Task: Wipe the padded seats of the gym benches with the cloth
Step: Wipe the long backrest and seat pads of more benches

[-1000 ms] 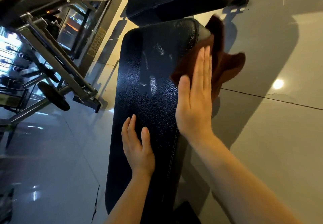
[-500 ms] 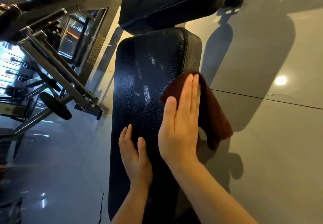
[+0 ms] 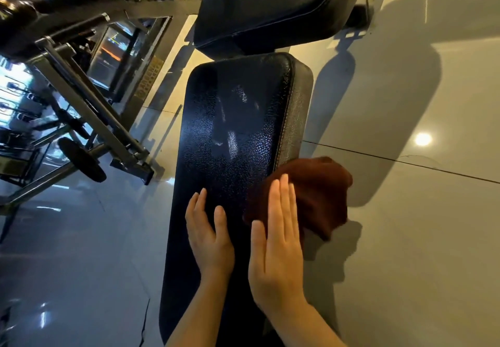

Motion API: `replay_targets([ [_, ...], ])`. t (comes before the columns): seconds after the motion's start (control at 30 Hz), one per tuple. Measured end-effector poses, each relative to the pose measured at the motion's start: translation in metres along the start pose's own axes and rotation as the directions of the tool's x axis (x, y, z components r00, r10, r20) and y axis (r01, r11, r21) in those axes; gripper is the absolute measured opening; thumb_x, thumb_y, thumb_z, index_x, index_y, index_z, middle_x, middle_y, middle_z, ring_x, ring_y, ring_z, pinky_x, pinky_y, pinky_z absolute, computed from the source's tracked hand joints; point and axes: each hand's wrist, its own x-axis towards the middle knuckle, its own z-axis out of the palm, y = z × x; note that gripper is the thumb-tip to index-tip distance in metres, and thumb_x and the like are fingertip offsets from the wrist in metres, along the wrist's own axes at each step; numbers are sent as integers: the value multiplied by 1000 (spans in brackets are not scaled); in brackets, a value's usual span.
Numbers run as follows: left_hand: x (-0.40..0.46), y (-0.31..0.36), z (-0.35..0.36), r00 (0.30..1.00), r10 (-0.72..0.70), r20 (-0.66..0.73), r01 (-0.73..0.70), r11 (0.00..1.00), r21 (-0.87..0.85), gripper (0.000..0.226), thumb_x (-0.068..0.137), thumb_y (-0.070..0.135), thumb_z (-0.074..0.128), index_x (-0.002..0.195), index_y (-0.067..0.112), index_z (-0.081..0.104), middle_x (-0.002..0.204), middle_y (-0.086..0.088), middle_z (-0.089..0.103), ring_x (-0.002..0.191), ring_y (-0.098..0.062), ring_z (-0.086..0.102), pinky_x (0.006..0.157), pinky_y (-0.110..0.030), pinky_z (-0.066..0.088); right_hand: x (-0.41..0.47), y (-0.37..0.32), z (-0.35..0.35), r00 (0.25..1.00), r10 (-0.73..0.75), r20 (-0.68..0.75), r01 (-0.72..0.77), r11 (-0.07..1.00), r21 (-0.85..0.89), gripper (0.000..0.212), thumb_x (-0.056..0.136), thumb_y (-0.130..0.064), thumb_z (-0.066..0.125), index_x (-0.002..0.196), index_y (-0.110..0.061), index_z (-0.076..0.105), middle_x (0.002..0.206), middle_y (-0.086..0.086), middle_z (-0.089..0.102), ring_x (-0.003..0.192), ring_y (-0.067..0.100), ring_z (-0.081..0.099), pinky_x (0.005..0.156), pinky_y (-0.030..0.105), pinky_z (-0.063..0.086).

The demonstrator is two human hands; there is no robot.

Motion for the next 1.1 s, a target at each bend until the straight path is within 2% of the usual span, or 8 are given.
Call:
replay_targets([
  [0.17, 3, 16, -29, 994, -1, 111, 4, 1000, -24, 34, 98, 28, 55, 130, 29, 48, 143, -2, 44, 128, -7, 41, 108, -24, 35, -40, -10, -3, 986, 136, 92, -139, 990, 31, 53, 102, -55, 12, 153, -44, 0, 158, -32, -4, 149, 2, 2, 119, 23, 7],
  [0.27, -5, 39, -58, 960, 119, 255, -96, 990, -98, 21, 94, 38, 55, 114, 37, 57, 122, 10, 58, 109, 6, 53, 90, -9, 44, -44, -24, -8, 961, 259, 99, -274, 939, 206, 49, 97, -53, 22, 145, -46, 14, 151, -44, 2, 145, -7, 9, 115, 10, 8],
  [0.47, -17, 78, -74, 790, -27, 613, 143, 980, -141, 13, 90, 24, 62, 100, 32, 67, 99, 10, 69, 92, 1, 64, 78, -18, 54, -58, -47, -9, 951, 273, 147, -307, 893, 329, 46, 95, -51, 25, 141, -48, 22, 147, -47, 13, 144, -9, 14, 112, 6, 13],
  [0.57, -20, 80, -79, 813, -69, 578, 186, 972, -146, 11, 88, 15, 68, 88, 25, 71, 87, 3, 72, 83, -10, 66, 70, -20, 54, -57, -54, -15, 935, 318, 155, -353, 856, 377, 45, 90, -58, 28, 135, -52, 31, 148, -35, 32, 141, -8, 25, 112, 10, 22],
  [0.67, -17, 76, -86, 866, 37, 499, 5, 997, -83, 19, 85, 13, 72, 77, 30, 70, 76, 5, 70, 77, -15, 65, 73, -27, 54, -44, -55, -22, 900, 430, 71, -410, 781, 470, 40, 92, -56, 35, 127, -44, 48, 130, -22, 53, 121, -6, 49, 102, 17, 40],
  [0.8, -17, 75, -97, 852, 174, 494, -236, 970, 66, 23, 88, 16, 69, 76, 35, 65, 73, 20, 66, 69, -6, 61, 70, -26, 53, -10, -35, -40, 843, 537, -27, -514, 819, 254, 38, 102, -18, 41, 138, -27, 49, 117, 3, 62, 110, 18, 55, 102, 40, 43],
  [0.93, -25, 67, -104, 845, 128, 518, -178, 983, 46, 19, 92, 16, 63, 81, 31, 64, 74, 19, 62, 67, -15, 61, 55, -30, 57, 19, -3, -60, 755, 635, 164, -627, 772, -107, 45, 102, -11, 38, 143, -26, 46, 136, 7, 56, 123, 28, 51, 94, 28, 38],
  [1.1, -39, 42, -107, 868, 154, 472, -172, 985, -5, 21, 91, 14, 64, 81, 32, 64, 79, 16, 63, 67, -9, 59, 48, -23, 52, 26, 9, -73, 796, 502, 340, -329, 829, -453, 16, 92, -13, 54, 97, -28, 58, 87, -4, 61, 83, 22, 54, 66, 31, 36],
])
